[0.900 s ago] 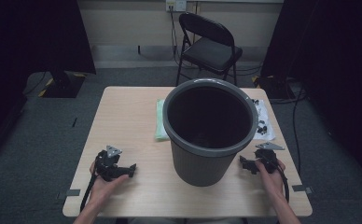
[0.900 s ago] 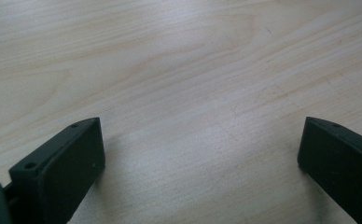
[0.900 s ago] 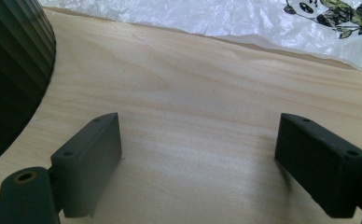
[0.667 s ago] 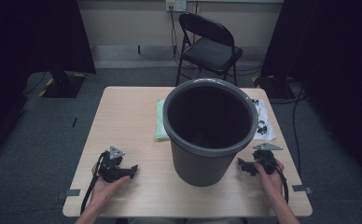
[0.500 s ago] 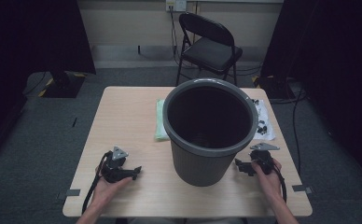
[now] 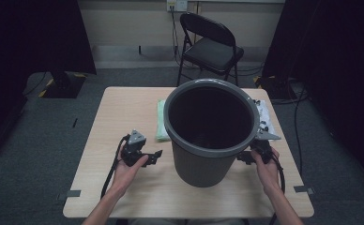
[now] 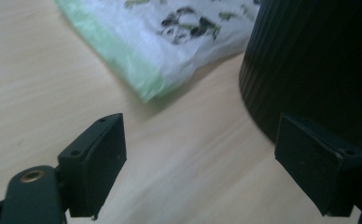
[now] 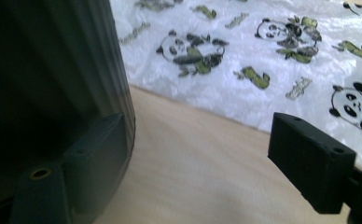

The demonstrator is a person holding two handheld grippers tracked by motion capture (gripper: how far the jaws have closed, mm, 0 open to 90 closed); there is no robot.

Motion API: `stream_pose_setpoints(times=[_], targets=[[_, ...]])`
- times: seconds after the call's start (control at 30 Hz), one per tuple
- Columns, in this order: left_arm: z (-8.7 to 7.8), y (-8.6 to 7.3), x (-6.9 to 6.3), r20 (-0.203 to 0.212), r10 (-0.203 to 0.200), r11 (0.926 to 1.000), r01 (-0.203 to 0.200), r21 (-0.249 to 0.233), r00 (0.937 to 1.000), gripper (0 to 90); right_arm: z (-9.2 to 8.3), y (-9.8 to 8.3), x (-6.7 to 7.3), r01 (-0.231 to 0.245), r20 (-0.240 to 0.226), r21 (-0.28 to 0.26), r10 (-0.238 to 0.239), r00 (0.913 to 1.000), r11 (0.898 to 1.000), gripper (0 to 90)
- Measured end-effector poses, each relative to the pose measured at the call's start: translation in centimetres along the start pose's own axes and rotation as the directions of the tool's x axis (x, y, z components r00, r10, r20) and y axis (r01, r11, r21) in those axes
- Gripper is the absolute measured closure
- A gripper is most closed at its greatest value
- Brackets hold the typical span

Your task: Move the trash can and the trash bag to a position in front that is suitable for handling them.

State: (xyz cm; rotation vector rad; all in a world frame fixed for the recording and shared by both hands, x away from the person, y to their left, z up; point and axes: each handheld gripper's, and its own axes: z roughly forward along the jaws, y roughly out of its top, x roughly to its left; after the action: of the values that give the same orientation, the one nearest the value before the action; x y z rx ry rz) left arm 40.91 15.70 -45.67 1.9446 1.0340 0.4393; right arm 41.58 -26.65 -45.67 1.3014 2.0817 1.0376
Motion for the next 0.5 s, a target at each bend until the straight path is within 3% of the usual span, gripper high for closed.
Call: stream_pose_setpoints(times=[0.1,0.13,0.17,0.2,0.27,0.33,0.47,0.5], targets=[[1.5,0.8,-0.3,0.024,0.0,1.0,0.001,-0.008,0.9997,16.0,0.1,0.5,-0.2,-0.011,-0.006,-0.028,0.011,0.9999,1.0,24.1],[1.9,0.9,-0.5,0.031,-0.006,0.9999,0.007,-0.014,0.9995,16.0,0.1,0.4,-0.2,-0.045,-0.027,-0.045,0.044,0.9987,0.998,29.5],[2.3,1.1,-0.7,0.033,0.009,0.9999,-0.009,-0.007,0.9994,16.0,0.1,0.4,-0.2,-0.078,-0.053,-0.058,0.075,0.9958,0.995,31.7],[2.6,1.3,-0.9,0.034,0.032,0.9995,-0.032,-0.007,0.9989,16.5,0.1,0.3,-0.2,-0.081,-0.05,-0.06,0.078,0.9957,0.995,30.0],[3.1,1.6,-1.0,0.025,0.056,0.9984,-0.055,-0.009,0.9981,21.4,-0.1,0.2,-0.1,-0.051,-0.04,-0.064,0.049,0.998,0.997,32.2],[3.3,1.9,-1.0,0.029,0.031,0.9995,-0.031,-0.006,0.9991,23.2,-0.2,0.2,0.0,-0.047,-0.048,-0.067,0.044,0.9979,0.997,36.6],[2.9,1.9,-1.3,0.035,0.037,0.9993,-0.037,-0.006,0.9987,34.0,-0.4,0.3,0.6,-0.021,-0.044,-0.069,0.018,0.9989,0.997,45.9],[2.8,1.8,-1.4,0.043,0.023,0.9997,-0.023,-0.01,0.9988,36.0,-0.4,0.3,0.7,-0.021,-0.058,-0.068,0.017,0.9982,0.997,48.5]])
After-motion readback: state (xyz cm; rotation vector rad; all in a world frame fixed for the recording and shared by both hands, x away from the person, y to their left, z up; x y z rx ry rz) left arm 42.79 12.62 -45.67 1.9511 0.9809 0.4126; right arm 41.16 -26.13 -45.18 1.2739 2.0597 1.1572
